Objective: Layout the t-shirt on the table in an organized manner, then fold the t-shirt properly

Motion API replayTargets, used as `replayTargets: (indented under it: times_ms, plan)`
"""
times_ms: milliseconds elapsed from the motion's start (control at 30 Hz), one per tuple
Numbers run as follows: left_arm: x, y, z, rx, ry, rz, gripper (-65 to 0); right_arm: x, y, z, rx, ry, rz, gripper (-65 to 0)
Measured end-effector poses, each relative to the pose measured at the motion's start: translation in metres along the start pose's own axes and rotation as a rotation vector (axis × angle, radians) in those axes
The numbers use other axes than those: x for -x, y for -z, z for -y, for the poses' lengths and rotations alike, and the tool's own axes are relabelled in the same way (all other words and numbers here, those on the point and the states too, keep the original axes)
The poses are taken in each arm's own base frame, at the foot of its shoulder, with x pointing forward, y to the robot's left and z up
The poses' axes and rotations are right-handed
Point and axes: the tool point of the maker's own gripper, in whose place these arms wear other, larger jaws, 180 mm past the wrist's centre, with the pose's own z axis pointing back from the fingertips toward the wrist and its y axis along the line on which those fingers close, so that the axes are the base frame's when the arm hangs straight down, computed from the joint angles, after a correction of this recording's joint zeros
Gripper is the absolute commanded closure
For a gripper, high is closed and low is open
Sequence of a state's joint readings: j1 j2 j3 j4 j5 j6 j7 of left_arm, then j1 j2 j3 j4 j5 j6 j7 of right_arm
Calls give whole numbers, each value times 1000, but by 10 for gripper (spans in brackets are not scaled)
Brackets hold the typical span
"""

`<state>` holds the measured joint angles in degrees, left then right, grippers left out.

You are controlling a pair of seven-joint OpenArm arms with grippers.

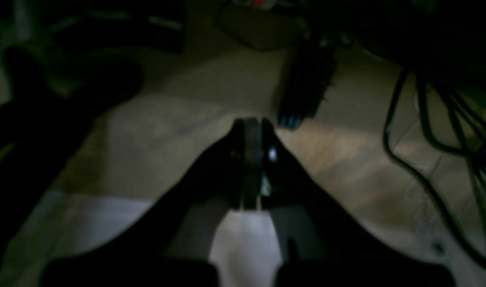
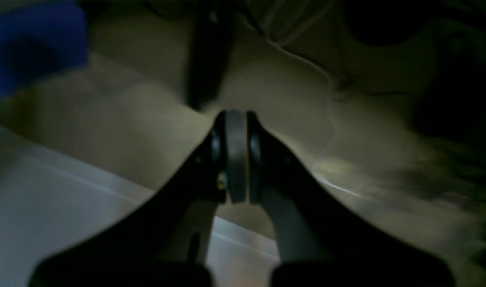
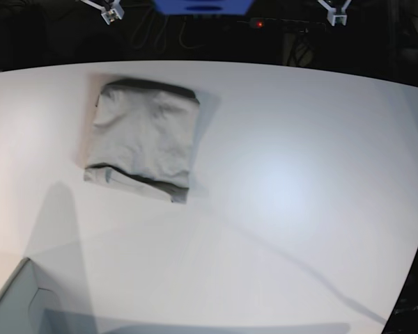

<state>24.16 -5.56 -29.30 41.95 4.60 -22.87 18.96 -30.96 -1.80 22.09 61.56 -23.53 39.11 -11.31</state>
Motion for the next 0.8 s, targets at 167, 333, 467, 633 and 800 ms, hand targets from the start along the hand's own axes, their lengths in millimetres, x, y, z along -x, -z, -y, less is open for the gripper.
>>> replayTargets:
  times_ms: [167, 333, 467, 633, 800]
  plan:
    - [23, 34, 26, 78, -64, -78, 0, 5, 29, -10, -100, 183, 95, 0]
    - [3, 41, 35, 90, -61, -39, 0, 27, 50, 22, 86, 315, 140, 0]
    - [-8, 43, 46, 108, -35, -12, 0, 31, 45, 49, 290, 299, 215, 0]
    - [4, 48, 86, 173, 20, -56, 0, 21, 37, 74, 528, 196, 214, 0]
    - [-9, 50, 107, 203, 16, -20, 0, 29, 30, 88, 637, 138, 134, 0]
